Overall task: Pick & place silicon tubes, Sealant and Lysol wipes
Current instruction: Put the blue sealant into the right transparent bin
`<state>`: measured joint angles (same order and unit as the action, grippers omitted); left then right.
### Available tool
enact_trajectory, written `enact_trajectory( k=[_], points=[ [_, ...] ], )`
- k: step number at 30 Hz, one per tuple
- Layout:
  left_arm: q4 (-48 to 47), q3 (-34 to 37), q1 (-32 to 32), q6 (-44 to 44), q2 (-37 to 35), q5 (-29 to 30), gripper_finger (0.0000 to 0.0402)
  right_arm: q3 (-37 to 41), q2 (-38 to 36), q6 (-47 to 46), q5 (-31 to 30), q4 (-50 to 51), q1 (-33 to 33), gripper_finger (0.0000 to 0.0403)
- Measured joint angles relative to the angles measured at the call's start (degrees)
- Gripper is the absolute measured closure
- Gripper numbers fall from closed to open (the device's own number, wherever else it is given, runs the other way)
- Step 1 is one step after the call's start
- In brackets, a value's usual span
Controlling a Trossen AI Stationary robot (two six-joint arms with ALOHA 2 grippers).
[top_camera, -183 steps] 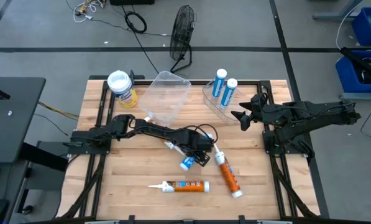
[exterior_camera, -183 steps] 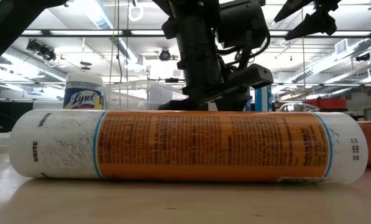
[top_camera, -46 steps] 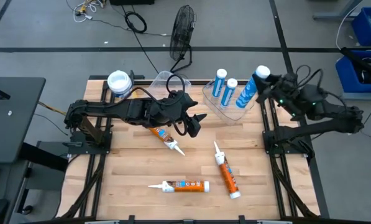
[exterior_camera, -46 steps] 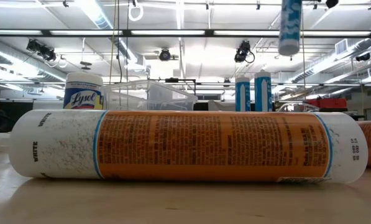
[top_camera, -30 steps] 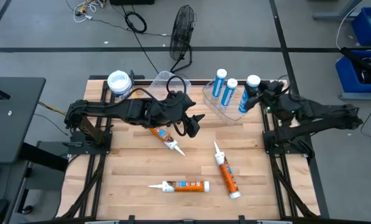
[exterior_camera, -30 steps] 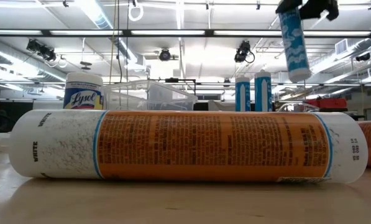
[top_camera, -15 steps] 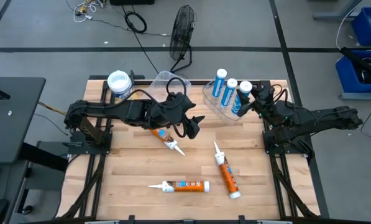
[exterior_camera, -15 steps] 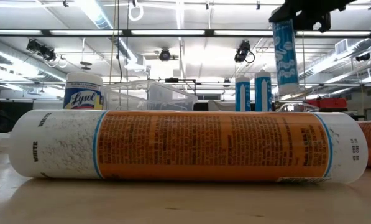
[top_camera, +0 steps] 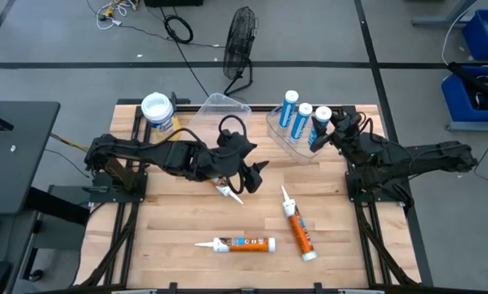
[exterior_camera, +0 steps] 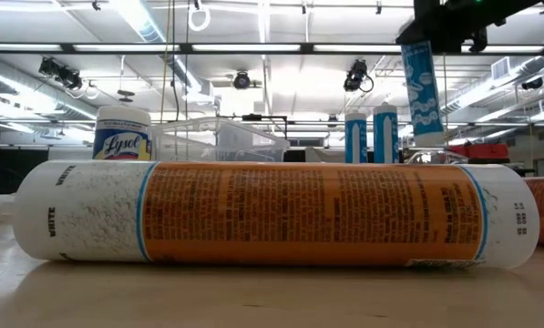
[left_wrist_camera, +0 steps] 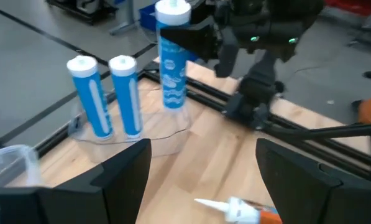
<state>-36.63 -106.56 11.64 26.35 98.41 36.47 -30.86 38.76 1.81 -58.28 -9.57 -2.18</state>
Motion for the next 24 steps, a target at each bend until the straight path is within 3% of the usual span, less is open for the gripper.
enact_trajectory(
  k=[4, 14, 24],
  points=[
    [0.3, 0.0, -0.3, 0.0, 0.8, 2.6, 0.0106, 3.7, 0.0, -0.9, 0.4, -5.6, 0.9, 0.0184],
    [-1.0, 0.0, 0.2, 1.5, 3.1, 2.3, 0.0106, 12.7, 0.0, -1.9, 0.3, -18.7, 1.4, 0.0182],
    [-0.5, 0.0, 0.2, 2.7, 3.7, 2.3, 0.0106, 17.3, 0.2, -5.2, 0.3, -19.3, 1.9, 0.0182]
  ],
)
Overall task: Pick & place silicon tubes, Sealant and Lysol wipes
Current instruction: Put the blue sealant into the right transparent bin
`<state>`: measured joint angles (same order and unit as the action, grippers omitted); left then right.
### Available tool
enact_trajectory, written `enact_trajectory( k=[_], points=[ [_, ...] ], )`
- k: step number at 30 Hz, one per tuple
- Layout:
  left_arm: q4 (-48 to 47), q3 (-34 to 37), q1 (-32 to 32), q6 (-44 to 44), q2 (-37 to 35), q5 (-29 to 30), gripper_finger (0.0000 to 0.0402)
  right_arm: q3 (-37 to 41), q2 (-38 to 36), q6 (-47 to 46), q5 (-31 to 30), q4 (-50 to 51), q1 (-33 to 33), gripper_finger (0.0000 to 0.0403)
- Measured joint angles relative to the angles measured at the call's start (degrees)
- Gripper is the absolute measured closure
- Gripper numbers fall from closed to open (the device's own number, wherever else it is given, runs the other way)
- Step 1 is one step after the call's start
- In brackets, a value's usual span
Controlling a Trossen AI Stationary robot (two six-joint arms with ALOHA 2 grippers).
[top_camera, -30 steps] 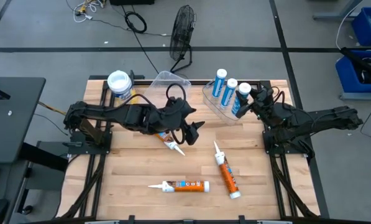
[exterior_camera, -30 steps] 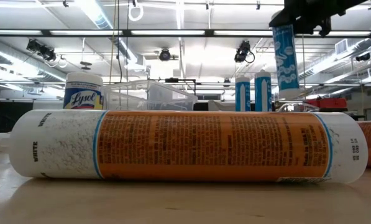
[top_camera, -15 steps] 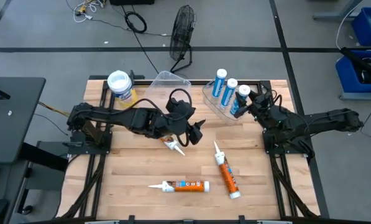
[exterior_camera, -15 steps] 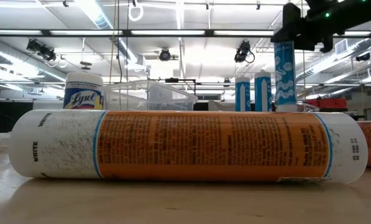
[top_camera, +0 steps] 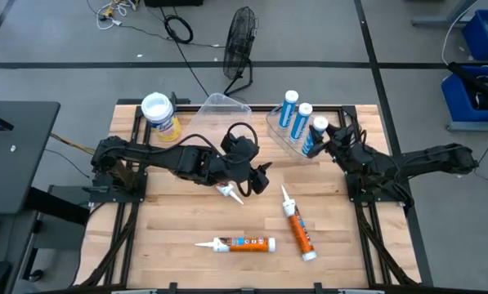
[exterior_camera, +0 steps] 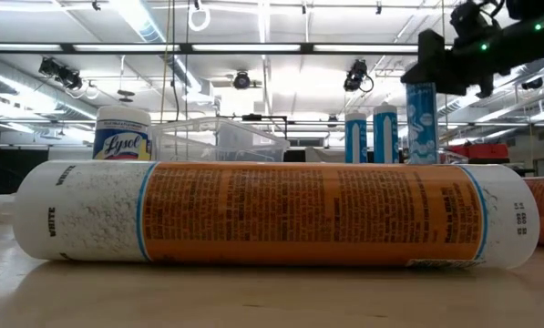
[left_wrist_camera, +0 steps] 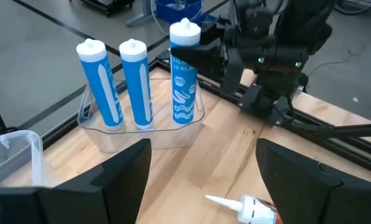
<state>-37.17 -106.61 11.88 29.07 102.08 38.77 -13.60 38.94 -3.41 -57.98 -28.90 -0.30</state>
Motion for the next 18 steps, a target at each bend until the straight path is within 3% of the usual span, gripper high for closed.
enact_trajectory(
  k=[8, 18],
  points=[
    [1.0, 0.0, 0.0, 0.3, 0.0, 0.0, 0.0106, 5.1, 0.5, -0.3, 0.4, -7.2, 1.8, 0.0182],
    [0.9, 0.0, 0.0, 0.2, 0.0, 0.0, 0.0106, 8.2, 0.5, -0.2, 3.7, -8.5, 4.6, 0.0182]
  ],
)
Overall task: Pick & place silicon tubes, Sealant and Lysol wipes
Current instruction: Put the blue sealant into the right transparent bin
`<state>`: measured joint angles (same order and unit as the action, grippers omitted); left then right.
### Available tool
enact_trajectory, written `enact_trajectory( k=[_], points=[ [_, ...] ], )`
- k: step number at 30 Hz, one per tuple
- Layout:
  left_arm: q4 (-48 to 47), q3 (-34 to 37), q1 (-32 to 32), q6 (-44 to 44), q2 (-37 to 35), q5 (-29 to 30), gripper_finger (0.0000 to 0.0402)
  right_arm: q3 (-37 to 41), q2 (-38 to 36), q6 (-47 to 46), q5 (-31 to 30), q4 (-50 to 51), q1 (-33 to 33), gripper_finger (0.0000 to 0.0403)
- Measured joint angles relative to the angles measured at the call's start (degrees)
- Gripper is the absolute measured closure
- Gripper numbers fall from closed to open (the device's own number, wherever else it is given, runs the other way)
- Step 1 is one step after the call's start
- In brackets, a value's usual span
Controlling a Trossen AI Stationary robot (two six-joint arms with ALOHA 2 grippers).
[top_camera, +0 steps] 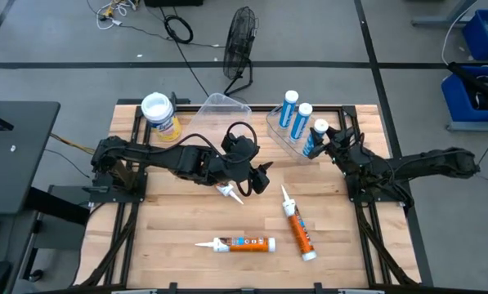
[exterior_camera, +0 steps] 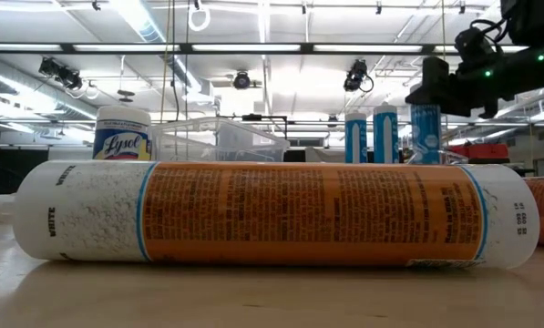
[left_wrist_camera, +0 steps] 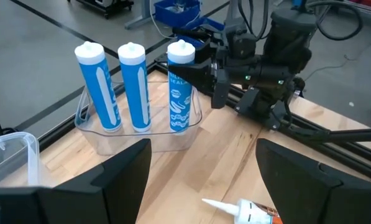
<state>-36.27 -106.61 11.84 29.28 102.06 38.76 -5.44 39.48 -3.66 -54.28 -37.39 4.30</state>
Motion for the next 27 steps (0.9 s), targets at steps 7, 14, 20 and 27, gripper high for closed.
enact_trajectory(
  k=[7, 14, 20, 27],
  points=[
    [0.0, 0.0, 0.0, -1.5, 0.0, 0.0, 0.0106, 0.1, 0.0, 1.3, 1.5, 0.2, 2.0, 0.0182],
    [0.0, 0.0, 0.0, -2.1, 0.0, 0.0, 0.0106, 0.1, 1.7, 1.1, 2.5, 0.2, 3.7, 0.0182],
    [-0.1, 0.0, 0.0, -3.2, 0.3, -0.1, 0.0106, 0.1, 3.9, -0.4, 5.3, -1.8, 4.3, 0.0182],
    [0.5, 0.0, 0.0, -4.4, 1.3, -0.1, 0.0106, 0.1, 7.1, 0.0, 5.3, -3.5, 4.3, 0.0182]
  ],
)
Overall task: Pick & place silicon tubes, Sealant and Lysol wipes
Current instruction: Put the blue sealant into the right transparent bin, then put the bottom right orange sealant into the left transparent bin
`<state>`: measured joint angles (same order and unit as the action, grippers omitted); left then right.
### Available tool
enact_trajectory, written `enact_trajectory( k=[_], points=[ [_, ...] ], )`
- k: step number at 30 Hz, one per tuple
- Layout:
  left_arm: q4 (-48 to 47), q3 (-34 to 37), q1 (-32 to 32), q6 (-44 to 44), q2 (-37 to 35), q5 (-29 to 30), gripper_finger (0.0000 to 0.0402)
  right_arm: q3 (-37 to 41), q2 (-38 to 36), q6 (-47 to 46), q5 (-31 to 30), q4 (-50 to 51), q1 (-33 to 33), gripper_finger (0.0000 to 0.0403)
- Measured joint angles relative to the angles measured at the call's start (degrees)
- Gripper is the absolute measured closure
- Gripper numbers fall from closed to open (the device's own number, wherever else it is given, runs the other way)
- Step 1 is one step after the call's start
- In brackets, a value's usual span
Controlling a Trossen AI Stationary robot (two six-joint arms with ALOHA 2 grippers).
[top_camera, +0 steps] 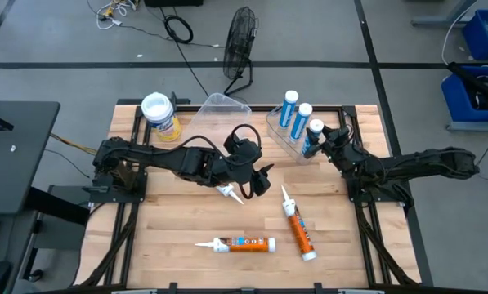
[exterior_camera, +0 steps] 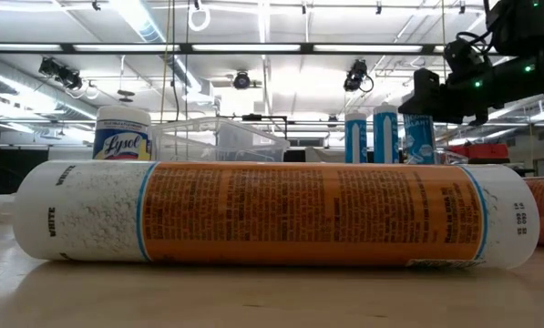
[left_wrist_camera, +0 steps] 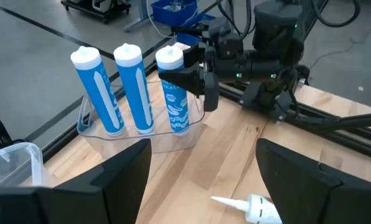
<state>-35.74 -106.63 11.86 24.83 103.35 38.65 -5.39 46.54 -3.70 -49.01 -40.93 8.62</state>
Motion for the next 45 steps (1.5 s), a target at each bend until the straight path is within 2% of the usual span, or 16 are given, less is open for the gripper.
enact_trajectory(
  k=[9, 18, 26, 34, 40, 45],
  points=[
    [-0.1, 0.0, 0.0, -0.1, 0.3, -1.0, 0.0106, -0.1, 2.1, -0.9, 0.2, -1.2, 0.0, 0.0170],
    [-0.1, 0.0, 0.0, -1.1, 0.3, -1.0, 0.0106, 0.0, 2.1, -2.2, 3.5, -0.6, -0.1, 0.0122],
    [-0.1, 0.0, 0.0, -1.4, 0.3, -1.0, 0.0106, -0.8, 2.1, -2.3, 3.5, -0.5, -0.1, 0.0085],
    [-0.1, 0.0, 0.0, -1.5, 0.3, -1.0, 0.0106, -6.1, 2.1, 3.5, 1.3, 4.5, -0.1, 0.0078],
    [-0.5, 0.0, 0.0, -1.4, 0.2, -1.0, 0.0106, -12.7, 1.1, 8.1, 0.9, 13.4, -0.1, 0.0078],
    [-2.7, 0.0, 0.0, -1.2, 0.2, -1.0, 0.0106, -21.9, -0.6, 13.4, -0.2, 23.6, -0.1, 0.0078]
  ],
)
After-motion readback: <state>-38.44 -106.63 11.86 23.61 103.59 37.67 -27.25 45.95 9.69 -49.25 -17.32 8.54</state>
